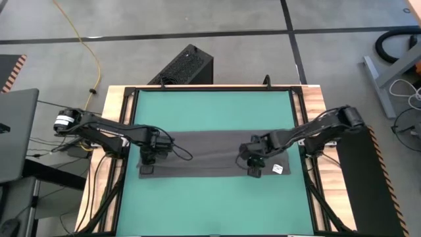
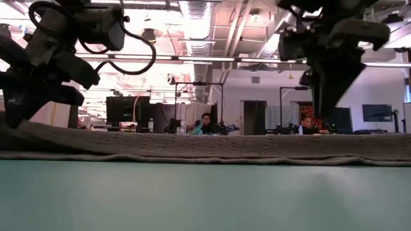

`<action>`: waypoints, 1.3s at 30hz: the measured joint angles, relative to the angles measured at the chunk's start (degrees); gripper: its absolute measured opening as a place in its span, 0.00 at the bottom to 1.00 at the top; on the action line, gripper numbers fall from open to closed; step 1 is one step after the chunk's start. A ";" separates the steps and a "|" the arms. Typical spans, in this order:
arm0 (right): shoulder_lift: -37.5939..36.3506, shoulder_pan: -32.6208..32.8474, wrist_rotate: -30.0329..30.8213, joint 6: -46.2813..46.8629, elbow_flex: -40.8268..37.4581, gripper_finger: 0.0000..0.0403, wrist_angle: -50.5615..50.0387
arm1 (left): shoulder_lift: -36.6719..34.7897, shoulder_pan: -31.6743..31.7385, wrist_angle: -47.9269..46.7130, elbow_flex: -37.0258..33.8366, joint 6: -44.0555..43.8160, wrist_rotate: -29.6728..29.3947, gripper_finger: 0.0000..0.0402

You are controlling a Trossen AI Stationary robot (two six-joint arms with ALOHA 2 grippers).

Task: Roll towel into tight, uniform cylinder
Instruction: Fold the gray towel

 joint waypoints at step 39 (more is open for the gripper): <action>9.08 7.00 7.40 -0.40 -1.16 0.30 -3.73 | -0.91 0.02 0.32 0.00 -2.29 -1.40 0.00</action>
